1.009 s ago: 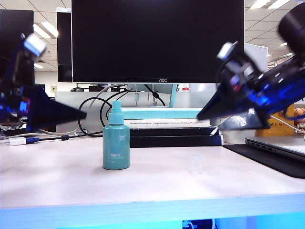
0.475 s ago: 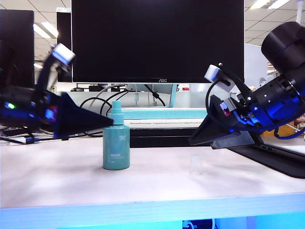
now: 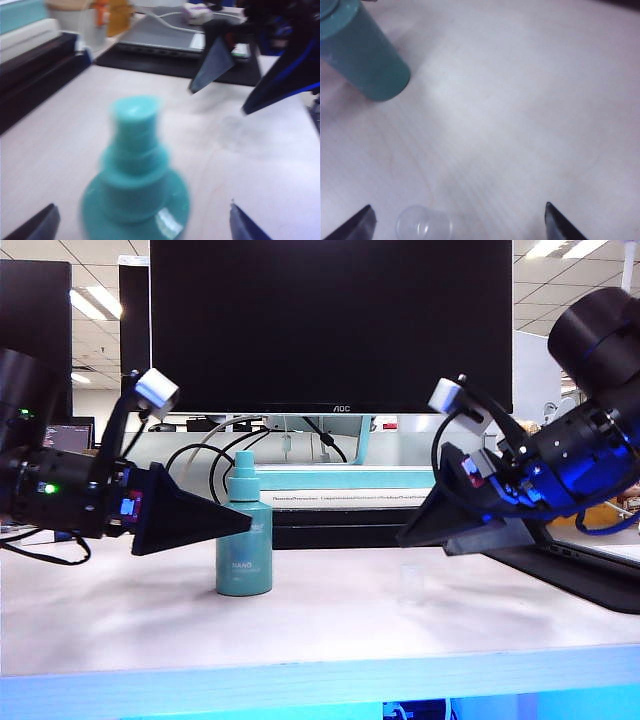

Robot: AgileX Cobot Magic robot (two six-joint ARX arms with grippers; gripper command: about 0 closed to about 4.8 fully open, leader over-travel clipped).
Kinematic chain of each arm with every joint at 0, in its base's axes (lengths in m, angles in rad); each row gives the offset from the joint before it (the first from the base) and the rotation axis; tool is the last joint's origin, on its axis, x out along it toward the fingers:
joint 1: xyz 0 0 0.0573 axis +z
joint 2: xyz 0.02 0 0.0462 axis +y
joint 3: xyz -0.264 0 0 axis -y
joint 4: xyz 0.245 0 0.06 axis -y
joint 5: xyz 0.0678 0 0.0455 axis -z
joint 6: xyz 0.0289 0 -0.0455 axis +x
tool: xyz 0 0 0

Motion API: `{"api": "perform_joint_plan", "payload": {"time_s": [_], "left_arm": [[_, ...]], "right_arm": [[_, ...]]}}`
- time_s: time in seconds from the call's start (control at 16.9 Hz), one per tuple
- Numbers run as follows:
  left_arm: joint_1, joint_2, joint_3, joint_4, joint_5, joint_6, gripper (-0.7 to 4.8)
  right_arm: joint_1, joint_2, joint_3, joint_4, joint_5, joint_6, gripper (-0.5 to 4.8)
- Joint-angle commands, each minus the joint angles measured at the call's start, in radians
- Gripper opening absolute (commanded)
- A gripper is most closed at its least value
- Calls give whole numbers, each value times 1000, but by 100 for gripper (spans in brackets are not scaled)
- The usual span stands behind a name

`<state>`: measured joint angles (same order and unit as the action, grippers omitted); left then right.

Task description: Pick up the sprayer with the left hand, pick up its lid with the right hand then put the lid on the sprayer.

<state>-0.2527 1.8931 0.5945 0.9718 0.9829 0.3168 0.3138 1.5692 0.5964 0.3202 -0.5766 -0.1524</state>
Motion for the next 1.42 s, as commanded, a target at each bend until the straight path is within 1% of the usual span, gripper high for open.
{"api": "perform_joint_plan", "payload": {"time_s": [0.06,0.18,0.24,0.3,0.42,0.47,0.53,0.59,0.83,0.95,1.13,1.19,1.25,1.42], "left_arm": [[-9,2,10,13,4,-2,457],[-14,8,18,14,1,-2,455],[-14,10,24,10,1,-2,429],[-14,10,26,10,1,-2,391],[-14,10,27,11,1,-2,374],[-14,10,27,9,1,-2,371],[-14,11,27,4,2,-2,371],[-14,13,27,2,2,-2,371],[-15,34,27,3,2,-2,366],[-21,45,32,2,7,-3,366],[-32,46,39,2,9,-7,366],[-36,46,40,2,8,-6,346],[-36,48,40,2,9,-7,286],[-36,60,40,0,9,-8,266]], "right_arm": [[21,8,3,-9,-2,-31,431],[58,17,3,-11,30,-55,430],[72,22,3,-9,49,-62,430],[88,27,3,-9,71,-65,430],[96,35,3,-10,88,-65,420],[96,39,3,-10,104,-65,388],[96,42,3,-9,112,-65,343],[96,45,3,-9,114,-65,333],[96,45,3,-7,115,-65,331],[96,45,3,-1,114,-64,260],[96,45,3,-1,115,-65,255],[96,45,3,-1,114,-65,198],[96,45,3,2,115,-65,169],[96,45,3,14,115,-64,165]]}}
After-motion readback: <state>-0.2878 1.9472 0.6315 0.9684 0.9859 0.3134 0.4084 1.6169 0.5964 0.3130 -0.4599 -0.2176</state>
